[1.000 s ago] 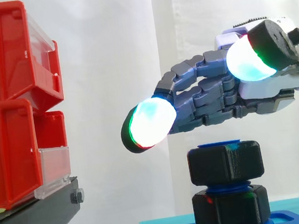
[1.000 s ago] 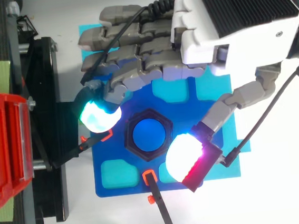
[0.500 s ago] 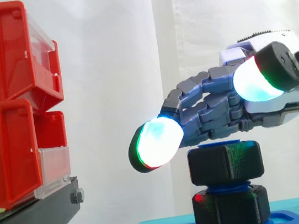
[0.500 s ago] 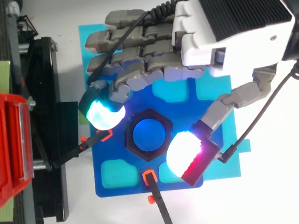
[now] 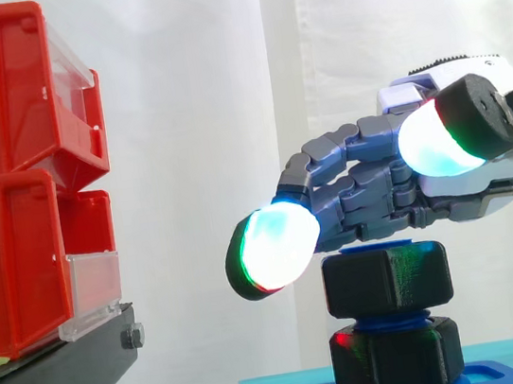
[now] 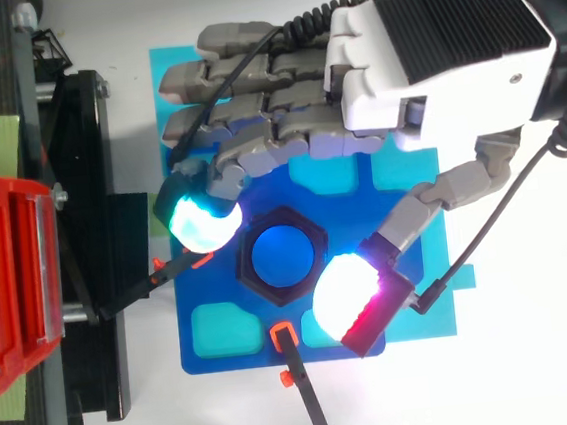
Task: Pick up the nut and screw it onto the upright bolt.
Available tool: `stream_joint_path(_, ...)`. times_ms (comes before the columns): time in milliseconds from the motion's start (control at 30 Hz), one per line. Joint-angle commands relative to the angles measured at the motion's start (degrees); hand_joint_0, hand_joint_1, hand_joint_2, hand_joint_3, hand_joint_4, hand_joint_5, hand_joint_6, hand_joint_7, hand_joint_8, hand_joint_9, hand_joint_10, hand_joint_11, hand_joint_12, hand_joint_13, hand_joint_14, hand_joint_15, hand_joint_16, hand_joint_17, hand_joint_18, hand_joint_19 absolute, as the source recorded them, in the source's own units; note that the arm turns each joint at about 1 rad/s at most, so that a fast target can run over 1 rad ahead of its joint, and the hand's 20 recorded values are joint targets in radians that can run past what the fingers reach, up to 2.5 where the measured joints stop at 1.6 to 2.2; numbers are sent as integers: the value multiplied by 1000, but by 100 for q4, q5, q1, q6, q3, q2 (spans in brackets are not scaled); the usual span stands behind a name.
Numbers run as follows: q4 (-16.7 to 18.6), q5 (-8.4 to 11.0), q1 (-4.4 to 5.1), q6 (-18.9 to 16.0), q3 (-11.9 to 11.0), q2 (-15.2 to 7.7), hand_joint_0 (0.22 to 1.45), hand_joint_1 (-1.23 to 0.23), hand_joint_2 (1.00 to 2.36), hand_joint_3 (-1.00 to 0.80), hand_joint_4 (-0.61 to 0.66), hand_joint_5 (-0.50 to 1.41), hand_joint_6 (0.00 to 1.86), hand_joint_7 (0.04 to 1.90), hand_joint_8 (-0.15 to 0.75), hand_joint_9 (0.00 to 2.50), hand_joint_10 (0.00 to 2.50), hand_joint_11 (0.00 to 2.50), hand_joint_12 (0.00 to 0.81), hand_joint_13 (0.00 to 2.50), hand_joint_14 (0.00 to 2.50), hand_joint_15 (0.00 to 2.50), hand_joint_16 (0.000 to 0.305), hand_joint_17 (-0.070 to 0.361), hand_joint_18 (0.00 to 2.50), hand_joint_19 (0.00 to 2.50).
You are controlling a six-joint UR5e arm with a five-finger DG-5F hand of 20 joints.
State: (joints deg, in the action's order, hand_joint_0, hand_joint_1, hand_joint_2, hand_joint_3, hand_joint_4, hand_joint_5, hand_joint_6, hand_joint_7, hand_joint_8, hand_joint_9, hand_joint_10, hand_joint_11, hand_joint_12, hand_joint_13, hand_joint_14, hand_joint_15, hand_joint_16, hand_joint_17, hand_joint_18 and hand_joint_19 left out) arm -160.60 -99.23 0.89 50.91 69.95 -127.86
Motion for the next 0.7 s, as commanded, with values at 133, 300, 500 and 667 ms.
stream_joint_path(133, -51, 35, 43, -2, 1, -2, 414, -458, 1000, -500, 184, -156, 502, 752, 257, 328, 0, 0, 378, 0, 0, 0, 55, 125, 0, 0)
stream_joint_path(300, -59, 35, 43, -2, 1, -2, 416, -451, 1000, -500, 202, -146, 502, 776, 265, 367, 0, 0, 377, 0, 0, 0, 55, 123, 0, 0)
stream_joint_path(500, -94, 35, 43, -2, 1, -2, 421, -464, 1000, -500, 232, -112, 503, 854, 274, 463, 0, 0, 378, 76, 0, 0, 52, 118, 0, 0)
stream_joint_path(667, -112, 9, -19, -2, 1, 7, 439, -457, 1000, -500, 277, -46, 504, 1027, 278, 587, 0, 0, 364, 155, 0, 0, 49, 110, 0, 0)
